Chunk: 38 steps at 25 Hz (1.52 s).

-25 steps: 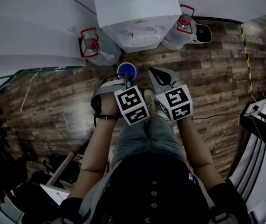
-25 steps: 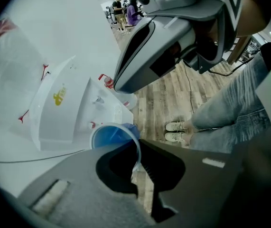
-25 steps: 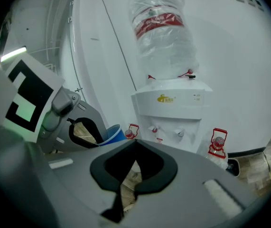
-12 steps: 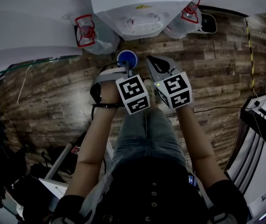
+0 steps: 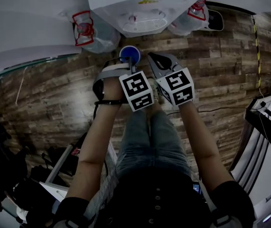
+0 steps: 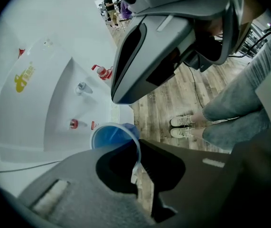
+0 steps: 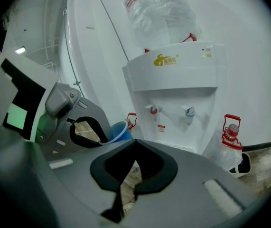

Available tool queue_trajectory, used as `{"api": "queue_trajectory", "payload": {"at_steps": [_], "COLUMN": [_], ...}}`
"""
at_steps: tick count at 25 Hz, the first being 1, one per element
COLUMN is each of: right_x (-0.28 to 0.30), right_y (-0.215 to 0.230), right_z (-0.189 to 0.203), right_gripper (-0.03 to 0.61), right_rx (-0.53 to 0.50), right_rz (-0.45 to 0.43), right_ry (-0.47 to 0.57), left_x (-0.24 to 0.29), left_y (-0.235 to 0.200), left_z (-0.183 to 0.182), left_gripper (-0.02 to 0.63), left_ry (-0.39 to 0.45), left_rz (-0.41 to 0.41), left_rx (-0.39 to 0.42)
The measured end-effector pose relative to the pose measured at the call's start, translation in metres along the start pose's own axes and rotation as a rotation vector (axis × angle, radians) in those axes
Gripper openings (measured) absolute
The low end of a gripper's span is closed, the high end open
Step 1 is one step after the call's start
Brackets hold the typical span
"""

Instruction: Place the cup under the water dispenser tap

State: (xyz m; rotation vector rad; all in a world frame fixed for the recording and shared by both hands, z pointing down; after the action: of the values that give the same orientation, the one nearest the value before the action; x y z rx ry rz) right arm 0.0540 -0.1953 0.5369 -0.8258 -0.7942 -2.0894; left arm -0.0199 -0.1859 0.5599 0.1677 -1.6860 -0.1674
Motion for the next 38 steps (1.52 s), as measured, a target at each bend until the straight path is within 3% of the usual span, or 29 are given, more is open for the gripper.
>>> {"api": "queue_trajectory", "payload": {"at_steps": [7, 18, 22, 38], "right_x": [0.022, 0.066, 0.077, 0.121], "right_y": [0.007, 0.022, 0.036, 0.06], "right_z": [0.005, 0.016, 0.019, 0.028], "right_gripper": [0.0, 0.0, 0.0, 0.0], "right_rx": [-0.003, 0.098, 0.112, 0.123], "right_rz": [-0.011, -0.039, -0.061, -0.033], "right_ry": [-0.011, 0.01, 0.051, 0.036], "left_x": [0.028, 0.072, 0.083, 0.134], "left_y": [-0.004, -0.016, -0.025, -0.059], "left_z": [-0.001, -0.008, -0.012, -0.012], "left_gripper": [0.018, 0.018, 0.018, 0.02], "left_ry": [-0.018, -0.041, -0.025, -0.052], "left_rz": [0.005, -0.019, -0.044, -0.152], "left_rx": [0.006, 0.032, 0.025, 0.008]}}
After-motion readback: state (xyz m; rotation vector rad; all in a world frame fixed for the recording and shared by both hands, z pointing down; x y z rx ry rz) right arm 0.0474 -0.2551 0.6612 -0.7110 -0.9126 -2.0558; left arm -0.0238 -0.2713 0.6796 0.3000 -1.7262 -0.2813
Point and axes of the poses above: the fingertips, and each gripper's own axes: x forward along the fingers, y to its right, z out of its underside, the point moved 5 cm from there along -x, backward along the fingers, and after that the axes turned 12 degrees about -y, right-handed, at the moved point
